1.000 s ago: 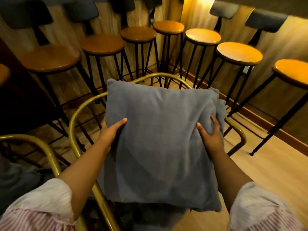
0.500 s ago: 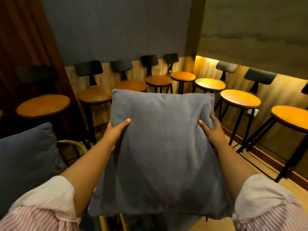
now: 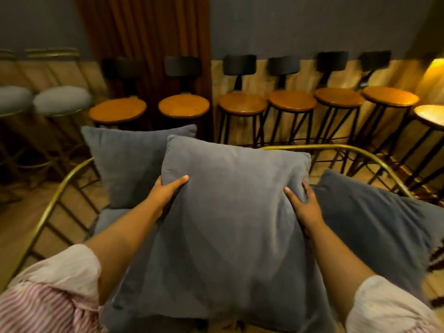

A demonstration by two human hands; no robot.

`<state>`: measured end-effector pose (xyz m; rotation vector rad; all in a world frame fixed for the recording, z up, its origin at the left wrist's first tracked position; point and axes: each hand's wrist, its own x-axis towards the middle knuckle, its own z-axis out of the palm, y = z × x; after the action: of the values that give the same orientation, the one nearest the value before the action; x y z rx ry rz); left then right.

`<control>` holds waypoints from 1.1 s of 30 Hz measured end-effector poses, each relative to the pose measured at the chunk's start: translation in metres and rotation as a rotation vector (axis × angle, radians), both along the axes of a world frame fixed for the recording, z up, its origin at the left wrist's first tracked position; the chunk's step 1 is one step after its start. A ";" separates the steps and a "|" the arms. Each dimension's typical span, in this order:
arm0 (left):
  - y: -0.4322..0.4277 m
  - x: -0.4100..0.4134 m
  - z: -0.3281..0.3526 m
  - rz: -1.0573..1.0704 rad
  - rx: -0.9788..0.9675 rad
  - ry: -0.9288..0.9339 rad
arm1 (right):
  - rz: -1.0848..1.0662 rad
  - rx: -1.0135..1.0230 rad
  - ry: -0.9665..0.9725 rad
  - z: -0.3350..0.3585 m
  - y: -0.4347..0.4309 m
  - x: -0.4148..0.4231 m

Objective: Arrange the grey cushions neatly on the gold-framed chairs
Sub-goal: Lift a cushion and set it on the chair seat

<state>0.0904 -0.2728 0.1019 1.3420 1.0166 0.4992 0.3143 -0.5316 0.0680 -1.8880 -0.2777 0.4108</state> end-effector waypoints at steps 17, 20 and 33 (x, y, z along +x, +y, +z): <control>0.154 -0.199 -0.111 0.106 0.005 0.334 | 0.310 -0.336 0.241 -0.135 0.238 -0.151; 0.155 -0.198 -0.131 0.019 0.000 0.491 | 0.339 -0.451 0.218 -0.153 0.243 -0.157; 0.129 -0.119 -0.099 -0.241 0.338 0.792 | 0.324 -0.209 0.174 -0.115 0.196 -0.160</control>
<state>-0.0288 -0.1437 0.0031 2.0100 1.4138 -0.0776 0.1542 -0.3360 -0.0468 -1.9988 -0.4398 0.8471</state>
